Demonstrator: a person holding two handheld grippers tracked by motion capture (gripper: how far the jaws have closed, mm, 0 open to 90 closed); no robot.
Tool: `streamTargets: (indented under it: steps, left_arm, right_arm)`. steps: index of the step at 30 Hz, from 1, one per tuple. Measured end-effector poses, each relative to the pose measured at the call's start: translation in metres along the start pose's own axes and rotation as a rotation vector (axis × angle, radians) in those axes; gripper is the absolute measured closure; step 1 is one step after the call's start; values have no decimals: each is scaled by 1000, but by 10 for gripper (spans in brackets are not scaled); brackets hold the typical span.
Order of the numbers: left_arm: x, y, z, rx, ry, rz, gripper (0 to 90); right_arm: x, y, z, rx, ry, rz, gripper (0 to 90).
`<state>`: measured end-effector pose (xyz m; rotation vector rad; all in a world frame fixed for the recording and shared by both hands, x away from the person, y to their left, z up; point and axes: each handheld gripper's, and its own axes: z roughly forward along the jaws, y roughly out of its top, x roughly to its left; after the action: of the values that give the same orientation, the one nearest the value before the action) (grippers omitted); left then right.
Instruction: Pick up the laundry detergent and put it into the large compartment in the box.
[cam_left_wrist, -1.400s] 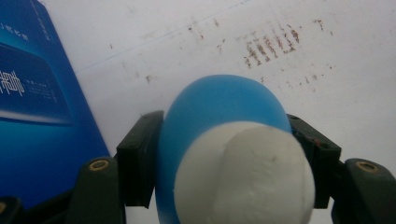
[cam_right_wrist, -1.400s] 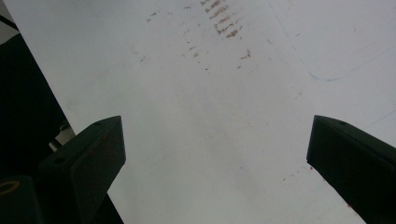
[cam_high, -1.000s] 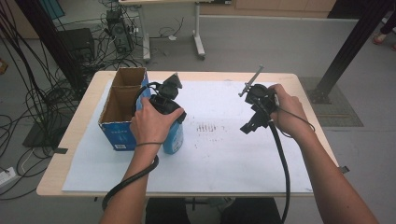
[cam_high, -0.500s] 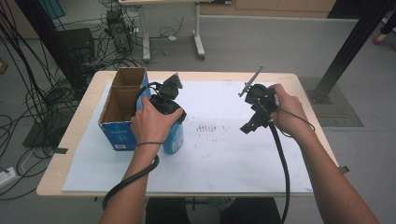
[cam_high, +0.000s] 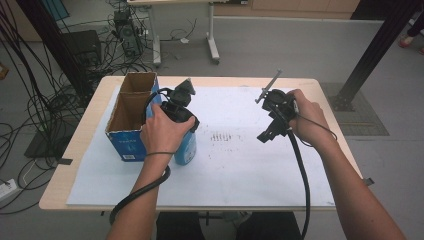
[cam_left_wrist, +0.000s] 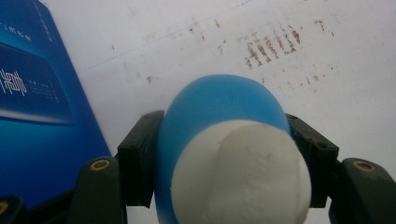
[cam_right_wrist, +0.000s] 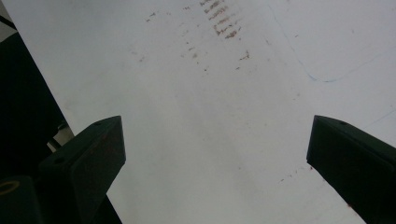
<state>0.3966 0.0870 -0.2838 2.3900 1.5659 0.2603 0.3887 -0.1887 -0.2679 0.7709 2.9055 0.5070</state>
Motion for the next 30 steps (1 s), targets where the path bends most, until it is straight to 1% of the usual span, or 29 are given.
streamTargets:
  steps: [4,12,14,21,24,30]
  left_arm:
    - [0,0,0,-2,-1,0,371]
    - [0,0,0,3,0,-2,371]
    - [0,0,0,3,-1,-3,371]
    - [-1,1,0,6,3,0,371]
    - [0,0,0,6,1,4,371]
    - [0,0,0,5,2,0,371]
  right_arm:
    - [-1,0,1,-2,7,0,42]
    - [-1,0,0,0,0,-4,41]
    - [-2,-1,0,-9,5,4,41]
    - [-3,-3,-1,-15,7,9,41]
    - [-4,-3,-1,-12,6,11,41]
    - [-3,-2,-1,-9,7,8,41]
